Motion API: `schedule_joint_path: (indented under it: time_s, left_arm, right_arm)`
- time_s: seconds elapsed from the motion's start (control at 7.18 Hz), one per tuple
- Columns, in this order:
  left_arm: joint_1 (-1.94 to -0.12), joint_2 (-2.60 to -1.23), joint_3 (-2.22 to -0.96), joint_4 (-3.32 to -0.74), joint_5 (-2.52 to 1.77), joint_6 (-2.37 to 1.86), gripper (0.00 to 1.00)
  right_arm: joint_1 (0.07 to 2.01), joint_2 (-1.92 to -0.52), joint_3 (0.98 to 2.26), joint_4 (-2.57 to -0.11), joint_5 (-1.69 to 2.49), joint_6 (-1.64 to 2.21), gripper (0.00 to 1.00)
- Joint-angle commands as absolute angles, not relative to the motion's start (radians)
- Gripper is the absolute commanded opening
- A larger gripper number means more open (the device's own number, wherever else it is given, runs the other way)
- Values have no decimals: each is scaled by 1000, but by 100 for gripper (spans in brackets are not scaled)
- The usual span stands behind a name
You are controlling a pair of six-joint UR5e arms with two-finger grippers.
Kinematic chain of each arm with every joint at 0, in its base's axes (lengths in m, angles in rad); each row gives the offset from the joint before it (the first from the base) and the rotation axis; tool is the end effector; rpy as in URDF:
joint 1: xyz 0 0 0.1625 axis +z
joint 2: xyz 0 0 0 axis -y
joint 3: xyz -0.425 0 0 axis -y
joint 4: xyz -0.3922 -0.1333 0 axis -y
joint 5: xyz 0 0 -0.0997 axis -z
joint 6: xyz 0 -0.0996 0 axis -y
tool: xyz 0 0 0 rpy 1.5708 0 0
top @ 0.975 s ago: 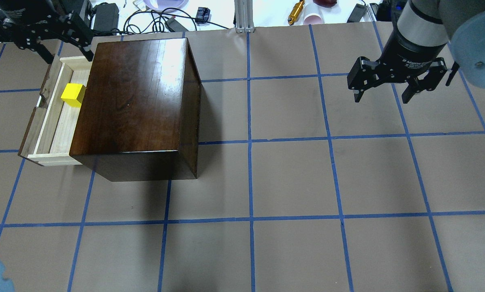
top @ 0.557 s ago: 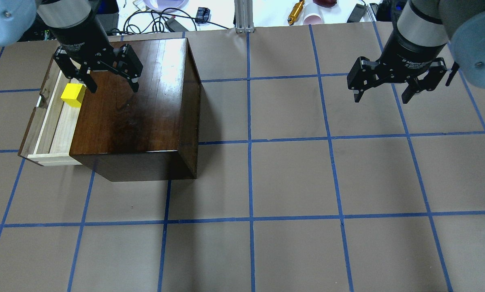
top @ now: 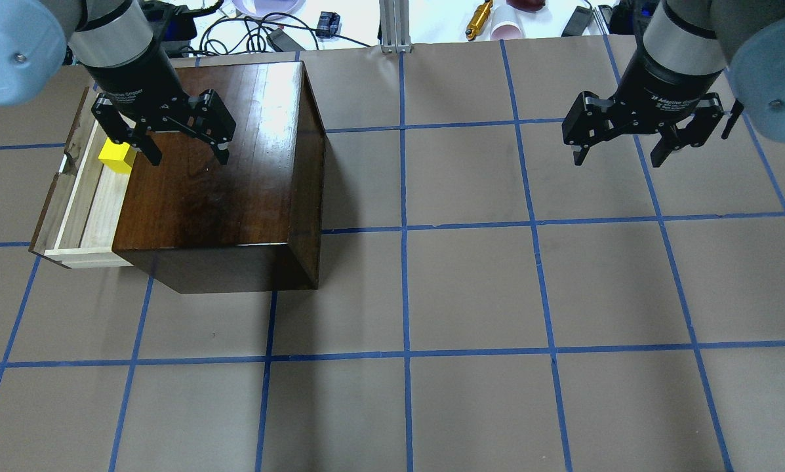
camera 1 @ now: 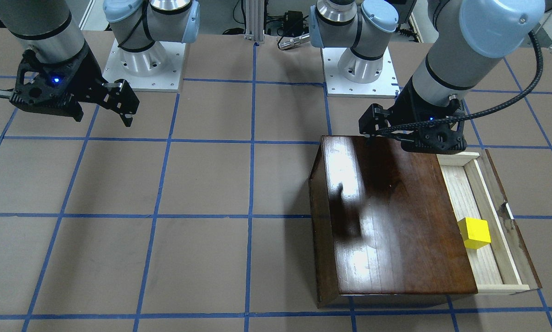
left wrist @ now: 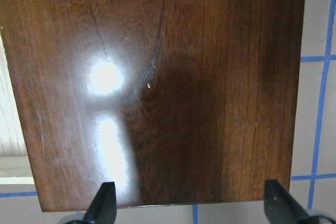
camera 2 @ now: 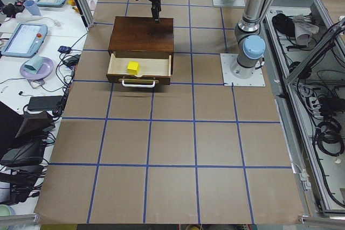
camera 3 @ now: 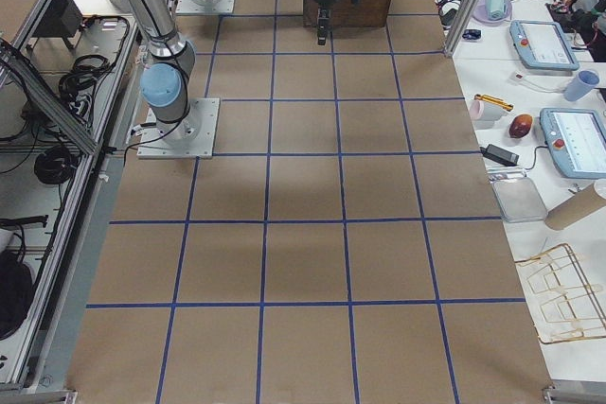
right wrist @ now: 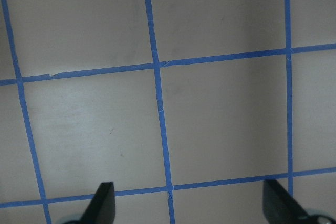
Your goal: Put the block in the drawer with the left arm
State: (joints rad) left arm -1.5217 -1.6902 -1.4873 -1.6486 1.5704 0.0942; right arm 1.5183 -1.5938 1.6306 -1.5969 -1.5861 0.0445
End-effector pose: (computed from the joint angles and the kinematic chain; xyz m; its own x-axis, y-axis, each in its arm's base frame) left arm -0.1072 -0.5362 0.4601 -0.9990 0.0444 0.0111 0.0454 0.9926 0.1129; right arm 0.1064 -0.4870 0.4723 -0.9952 0.0967 0.0158 0.0968 0.9953 0.0100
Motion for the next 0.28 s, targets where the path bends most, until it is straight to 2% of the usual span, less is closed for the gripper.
schedule_joint_path:
  time_s: [0.0,0.14]
  left_arm:
    - [-1522,-1690,-1488,-1646,1566,95,100]
    - [-1522,-1690,-1488,-1646,1568,95,100]
  right_arm:
    - [1519,-1594,1631,-1597,-1586,44,100]
    - [1519,-1594,1631,-1597,-1586,44,100]
